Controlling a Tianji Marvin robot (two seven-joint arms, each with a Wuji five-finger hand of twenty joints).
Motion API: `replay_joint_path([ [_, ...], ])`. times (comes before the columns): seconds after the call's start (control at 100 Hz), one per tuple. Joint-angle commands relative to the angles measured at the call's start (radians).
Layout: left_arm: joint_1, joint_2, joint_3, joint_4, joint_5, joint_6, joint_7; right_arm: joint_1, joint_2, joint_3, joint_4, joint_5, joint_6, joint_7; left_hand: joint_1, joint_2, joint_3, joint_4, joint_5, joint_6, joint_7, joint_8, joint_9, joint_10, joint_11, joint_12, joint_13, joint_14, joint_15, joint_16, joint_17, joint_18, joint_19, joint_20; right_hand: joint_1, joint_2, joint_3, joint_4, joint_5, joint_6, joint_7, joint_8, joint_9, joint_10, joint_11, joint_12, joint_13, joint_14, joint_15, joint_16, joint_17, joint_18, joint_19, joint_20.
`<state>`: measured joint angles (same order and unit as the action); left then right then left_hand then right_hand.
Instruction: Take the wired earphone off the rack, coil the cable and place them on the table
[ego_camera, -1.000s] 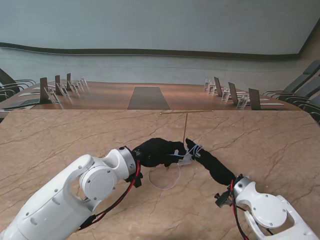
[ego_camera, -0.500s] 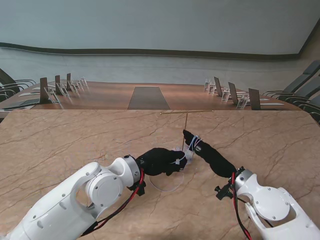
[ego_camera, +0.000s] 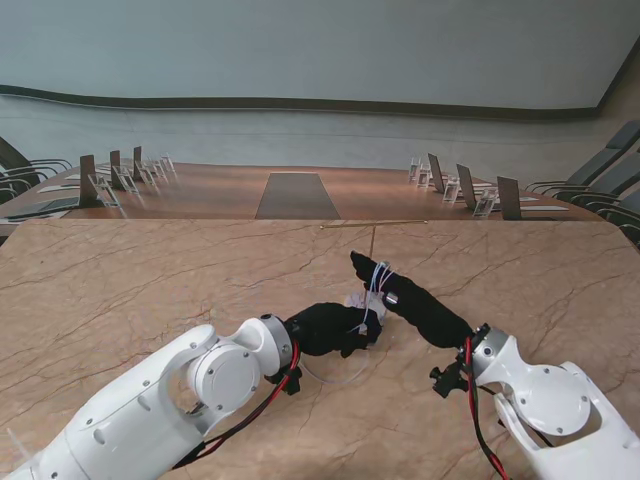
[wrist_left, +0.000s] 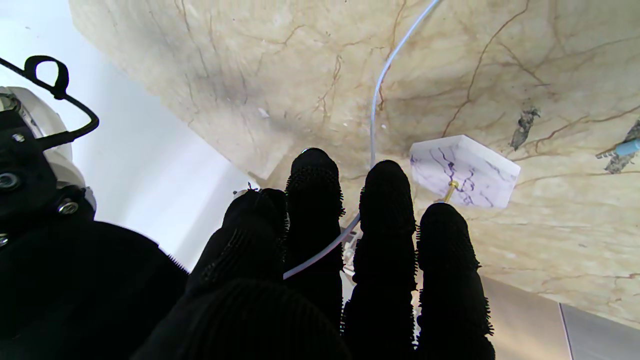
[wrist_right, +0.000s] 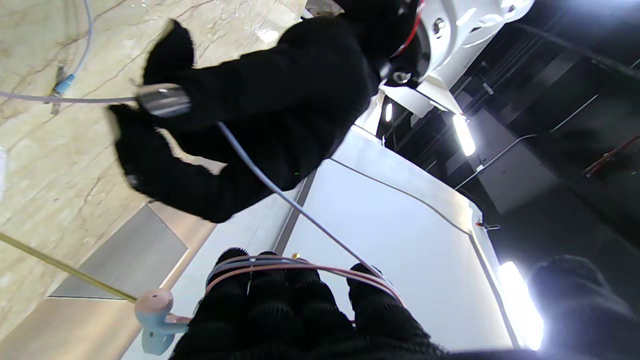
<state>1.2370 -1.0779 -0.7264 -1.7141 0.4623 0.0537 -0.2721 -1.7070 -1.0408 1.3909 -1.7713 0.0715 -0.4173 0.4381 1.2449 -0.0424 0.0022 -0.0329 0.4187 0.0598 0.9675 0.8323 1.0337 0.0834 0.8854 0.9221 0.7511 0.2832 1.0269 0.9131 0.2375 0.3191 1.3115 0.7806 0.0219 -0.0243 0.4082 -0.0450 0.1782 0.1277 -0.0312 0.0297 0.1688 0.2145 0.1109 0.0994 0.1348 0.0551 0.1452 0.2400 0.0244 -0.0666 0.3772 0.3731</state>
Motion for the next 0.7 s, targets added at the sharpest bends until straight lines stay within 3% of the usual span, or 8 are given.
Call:
replay_joint_path([
  [0.0,-0.003,-0.009,0.011,0.015,-0.007,0.008,-0.004,0.005,0.002,0.002,-0.031,0.009,-0.014,0.009,0.046,0.021,-0.018,-0.031,-0.014,-0.028,-0.014,0.02,-0.025,0.015,-0.009,-0.009,-0.012,-0.01,-0.003,0.004,-0.017,-0.023,-0.003,0.0,-0.043,0.006,0.002,-0.034,-0.009,-0.049,0.008,0.013,-0.005,-0.022,0.017,0.013,-0.023,-0.025,0.015,-0.005,0.014,-0.018,-0.013,0.014],
  [0.12,-0.018,-0.013,0.026,0.029,-0.016,0.014,-0.003,-0.002,0.01,0.005,-0.058,0.018,-0.015,0.038,0.046,0.024,-0.019,-0.03,-0.017,-0.031,-0.016,0.022,-0.029,0.014,-0.01,-0.009,-0.016,-0.011,-0.005,0.004,-0.021,-0.023,-0.005,-0.001,-0.041,0.004,0.005,-0.033,-0.015,-0.049,0.013,0.062,-0.002,-0.018,0.053,0.03,-0.01,-0.015,0.04,0.001,0.019,-0.014,-0.003,0.011],
  [0.14,-0.021,-0.014,0.028,0.032,-0.017,0.015,-0.002,-0.003,0.011,0.005,-0.062,0.019,-0.015,0.042,0.046,0.024,-0.02,-0.031,-0.016,-0.032,-0.015,0.022,-0.029,0.016,-0.01,-0.009,-0.016,-0.011,-0.006,0.004,-0.021,-0.024,-0.005,-0.001,-0.042,0.004,0.005,-0.033,-0.019,-0.049,0.004,0.124,-0.005,-0.017,0.065,0.031,-0.013,-0.015,0.05,-0.009,0.019,-0.014,0.006,0.0],
  [0.16,-0.024,-0.016,0.032,0.036,-0.019,0.015,0.0,-0.004,0.013,0.005,-0.066,0.019,-0.017,0.047,0.046,0.023,-0.02,-0.03,-0.016,-0.033,-0.016,0.023,-0.029,0.016,-0.011,-0.009,-0.017,-0.011,-0.006,0.004,-0.022,-0.024,-0.006,-0.001,-0.042,0.004,0.006,-0.033,-0.019,-0.049,0.001,0.14,-0.005,-0.016,0.069,0.032,-0.013,-0.014,0.053,-0.011,0.019,-0.012,0.008,-0.003],
  [0.47,-0.087,-0.03,0.079,0.093,-0.041,0.023,0.007,-0.015,0.031,-0.007,-0.116,0.049,-0.051,0.104,0.046,0.027,-0.023,-0.03,-0.02,-0.039,-0.018,0.027,-0.041,0.016,-0.016,-0.01,-0.028,-0.012,-0.014,0.004,-0.03,-0.029,-0.011,-0.003,-0.04,0.005,0.007,-0.031,-0.02,-0.055,0.01,0.172,0.002,-0.009,0.102,0.049,0.002,-0.005,0.061,-0.006,0.032,-0.004,0.022,-0.007],
  [0.51,-0.094,-0.033,0.085,0.1,-0.045,0.023,0.009,-0.015,0.033,-0.01,-0.122,0.054,-0.056,0.11,0.046,0.027,-0.023,-0.029,-0.021,-0.039,-0.019,0.028,-0.041,0.016,-0.016,-0.01,-0.029,-0.013,-0.015,0.004,-0.032,-0.03,-0.011,-0.004,-0.04,0.003,0.009,-0.03,-0.026,-0.056,0.013,0.214,-0.004,-0.007,0.122,0.058,0.005,-0.002,0.061,-0.004,0.032,-0.001,0.034,-0.016],
  [0.69,-0.115,-0.038,0.097,0.111,-0.057,0.028,0.009,-0.013,0.041,-0.026,-0.14,0.071,-0.064,0.141,0.046,0.032,-0.019,-0.028,-0.027,-0.04,-0.017,0.033,-0.045,0.016,-0.018,-0.011,-0.031,-0.013,-0.017,0.004,-0.034,-0.028,-0.013,-0.005,-0.039,0.003,0.009,-0.029,-0.026,-0.063,0.017,0.241,0.001,-0.004,0.139,0.065,0.015,0.004,0.065,-0.003,0.037,0.004,0.045,-0.02],
])
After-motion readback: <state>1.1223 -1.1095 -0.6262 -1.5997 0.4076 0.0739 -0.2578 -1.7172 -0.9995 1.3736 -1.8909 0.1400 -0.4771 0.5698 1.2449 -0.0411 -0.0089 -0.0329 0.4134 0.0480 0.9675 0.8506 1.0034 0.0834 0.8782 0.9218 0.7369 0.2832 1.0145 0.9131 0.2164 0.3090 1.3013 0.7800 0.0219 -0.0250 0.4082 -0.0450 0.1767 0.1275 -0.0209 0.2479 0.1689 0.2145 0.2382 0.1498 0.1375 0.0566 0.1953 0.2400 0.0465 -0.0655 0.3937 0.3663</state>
